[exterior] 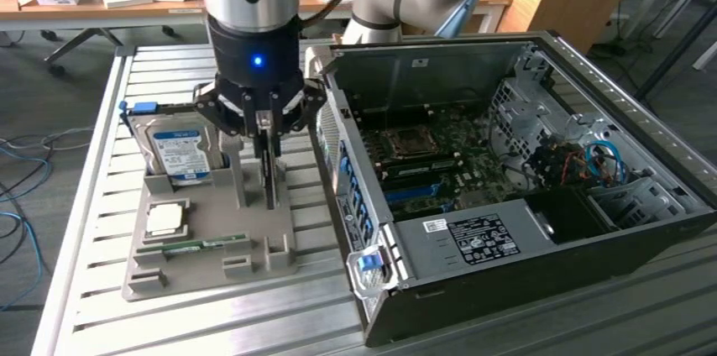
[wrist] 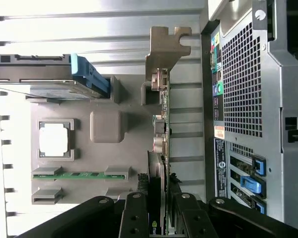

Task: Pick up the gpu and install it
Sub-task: 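Pick up the gpu and move the gpu toward the slot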

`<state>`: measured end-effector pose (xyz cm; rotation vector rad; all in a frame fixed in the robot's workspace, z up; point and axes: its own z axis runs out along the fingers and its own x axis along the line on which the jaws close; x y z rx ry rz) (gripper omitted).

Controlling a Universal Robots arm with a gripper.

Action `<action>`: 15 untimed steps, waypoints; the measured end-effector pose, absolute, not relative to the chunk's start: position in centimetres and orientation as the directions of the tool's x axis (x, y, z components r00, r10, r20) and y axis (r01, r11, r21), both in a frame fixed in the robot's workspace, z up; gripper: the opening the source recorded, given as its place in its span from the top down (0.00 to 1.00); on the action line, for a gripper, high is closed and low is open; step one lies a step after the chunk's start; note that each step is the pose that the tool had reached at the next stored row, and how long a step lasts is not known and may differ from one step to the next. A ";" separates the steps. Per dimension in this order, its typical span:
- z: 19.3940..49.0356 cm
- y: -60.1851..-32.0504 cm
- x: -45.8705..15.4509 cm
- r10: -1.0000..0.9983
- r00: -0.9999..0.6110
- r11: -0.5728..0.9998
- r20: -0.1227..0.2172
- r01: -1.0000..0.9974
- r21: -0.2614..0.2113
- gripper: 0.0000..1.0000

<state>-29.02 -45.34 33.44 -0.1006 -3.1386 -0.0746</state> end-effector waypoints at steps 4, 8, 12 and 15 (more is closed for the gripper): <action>35.1 -45.3 -29.0 0.064 -0.998 0.997 0.002 0.064 0.048 0.74; 36.9 -45.3 -29.0 0.064 -0.998 0.997 0.002 0.064 0.048 0.74; 38.7 -45.3 -29.0 0.064 -0.998 0.997 0.002 0.064 0.048 0.74; 40.1 -45.3 -29.0 0.064 -0.998 0.997 0.002 0.064 0.048 0.74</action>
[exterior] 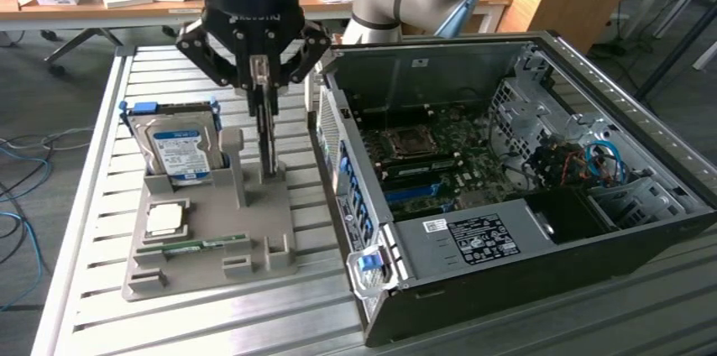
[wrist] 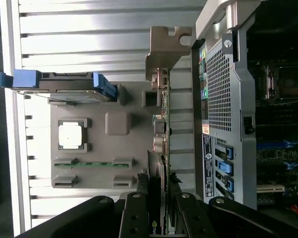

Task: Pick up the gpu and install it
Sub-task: 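Pick up the gpu and move the gpu toward the slot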

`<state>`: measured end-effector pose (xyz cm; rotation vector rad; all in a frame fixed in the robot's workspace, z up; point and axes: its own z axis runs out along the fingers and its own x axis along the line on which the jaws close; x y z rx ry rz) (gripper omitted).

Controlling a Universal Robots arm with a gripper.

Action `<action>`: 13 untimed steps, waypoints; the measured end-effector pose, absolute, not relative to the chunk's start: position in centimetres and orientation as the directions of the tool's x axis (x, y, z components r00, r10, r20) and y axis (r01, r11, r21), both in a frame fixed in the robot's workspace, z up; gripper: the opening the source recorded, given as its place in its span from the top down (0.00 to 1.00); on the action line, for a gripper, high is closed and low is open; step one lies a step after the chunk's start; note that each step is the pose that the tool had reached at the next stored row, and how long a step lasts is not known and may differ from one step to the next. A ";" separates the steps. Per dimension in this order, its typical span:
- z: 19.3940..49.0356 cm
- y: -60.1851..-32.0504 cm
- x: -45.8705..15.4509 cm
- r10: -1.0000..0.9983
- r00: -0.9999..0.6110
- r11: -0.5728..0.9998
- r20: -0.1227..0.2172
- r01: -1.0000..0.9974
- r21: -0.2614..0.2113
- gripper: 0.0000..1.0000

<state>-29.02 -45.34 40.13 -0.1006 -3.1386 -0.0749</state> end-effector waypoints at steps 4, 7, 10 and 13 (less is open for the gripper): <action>41.9 -45.3 -29.0 0.064 -0.998 0.997 0.002 0.064 0.048 0.74; 42.8 -45.3 -29.0 0.064 -0.998 0.997 0.002 0.064 0.048 0.74; 43.7 -45.3 -29.0 0.064 -0.998 0.997 0.002 0.064 0.049 0.74; 44.5 -45.3 -29.0 0.064 -0.998 0.997 0.002 0.064 0.049 0.74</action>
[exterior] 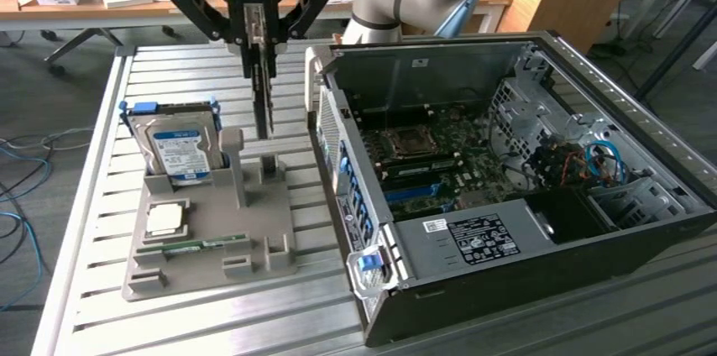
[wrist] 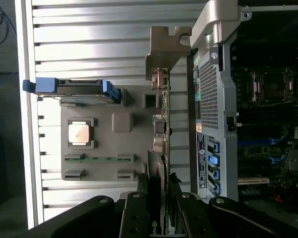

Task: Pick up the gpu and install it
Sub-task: 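Pick up the gpu and move the gpu toward the slot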

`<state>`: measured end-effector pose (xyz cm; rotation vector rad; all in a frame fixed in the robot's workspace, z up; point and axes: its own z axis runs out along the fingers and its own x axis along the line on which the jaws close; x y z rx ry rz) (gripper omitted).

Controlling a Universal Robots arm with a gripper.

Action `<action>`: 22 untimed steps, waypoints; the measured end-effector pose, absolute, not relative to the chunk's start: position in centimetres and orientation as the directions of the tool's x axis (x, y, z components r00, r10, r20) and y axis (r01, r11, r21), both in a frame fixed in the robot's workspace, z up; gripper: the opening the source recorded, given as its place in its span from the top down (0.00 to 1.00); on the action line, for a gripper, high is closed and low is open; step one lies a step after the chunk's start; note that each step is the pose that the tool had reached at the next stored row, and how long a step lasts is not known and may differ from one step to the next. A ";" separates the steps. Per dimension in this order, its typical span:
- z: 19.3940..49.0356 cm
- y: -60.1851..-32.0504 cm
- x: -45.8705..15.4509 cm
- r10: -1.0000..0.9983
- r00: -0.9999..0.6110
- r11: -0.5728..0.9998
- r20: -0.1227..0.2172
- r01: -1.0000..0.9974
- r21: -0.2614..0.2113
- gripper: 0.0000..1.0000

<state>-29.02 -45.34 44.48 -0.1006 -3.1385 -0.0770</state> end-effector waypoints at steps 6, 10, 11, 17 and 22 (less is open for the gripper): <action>44.7 -45.3 -29.0 0.064 -0.998 0.997 0.002 0.064 0.049 0.74; 44.7 -45.3 -28.5 0.064 -0.998 0.997 0.002 0.064 0.049 0.74; 44.7 -45.3 -28.3 0.064 -0.998 0.997 0.002 0.064 0.049 0.74; 44.7 -45.3 -26.2 0.064 -0.998 0.997 0.002 0.064 0.049 0.74; 44.7 -45.3 -23.9 0.064 -0.998 0.997 0.002 0.064 0.049 0.74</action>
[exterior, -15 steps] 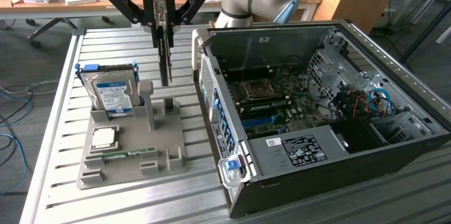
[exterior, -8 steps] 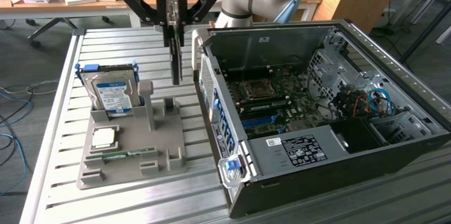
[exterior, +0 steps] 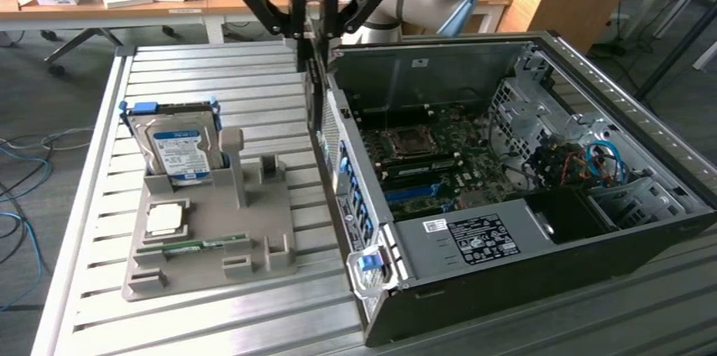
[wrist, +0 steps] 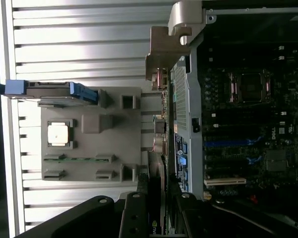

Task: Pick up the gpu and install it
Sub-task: 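Pick up the gpu and move the gpu toward the slot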

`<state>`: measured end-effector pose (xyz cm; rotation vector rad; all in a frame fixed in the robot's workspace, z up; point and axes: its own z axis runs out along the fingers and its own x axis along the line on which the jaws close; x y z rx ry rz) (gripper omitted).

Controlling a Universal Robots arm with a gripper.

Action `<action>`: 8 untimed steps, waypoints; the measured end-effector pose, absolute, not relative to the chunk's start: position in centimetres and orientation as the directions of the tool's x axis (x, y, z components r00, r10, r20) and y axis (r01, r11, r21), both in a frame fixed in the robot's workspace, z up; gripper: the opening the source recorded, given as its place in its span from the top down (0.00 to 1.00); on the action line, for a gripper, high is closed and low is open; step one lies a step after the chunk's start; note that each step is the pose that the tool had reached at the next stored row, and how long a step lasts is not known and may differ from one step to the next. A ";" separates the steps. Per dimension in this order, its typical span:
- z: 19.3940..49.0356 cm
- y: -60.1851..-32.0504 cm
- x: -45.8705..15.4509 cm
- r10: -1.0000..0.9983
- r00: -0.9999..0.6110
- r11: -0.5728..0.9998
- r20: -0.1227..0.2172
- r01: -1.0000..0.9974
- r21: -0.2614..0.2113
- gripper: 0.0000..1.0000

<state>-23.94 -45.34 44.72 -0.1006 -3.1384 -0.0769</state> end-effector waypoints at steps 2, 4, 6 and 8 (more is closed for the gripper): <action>44.7 -45.3 -23.0 0.064 -0.998 0.997 0.002 0.064 0.049 0.74; 44.7 -45.3 -22.1 0.064 -0.998 0.997 0.002 0.064 0.049 0.74; 44.7 -45.3 -21.2 0.064 -0.998 0.997 0.002 0.064 0.049 0.74; 44.7 -45.3 -20.3 0.064 -0.998 0.997 0.002 0.064 0.049 0.74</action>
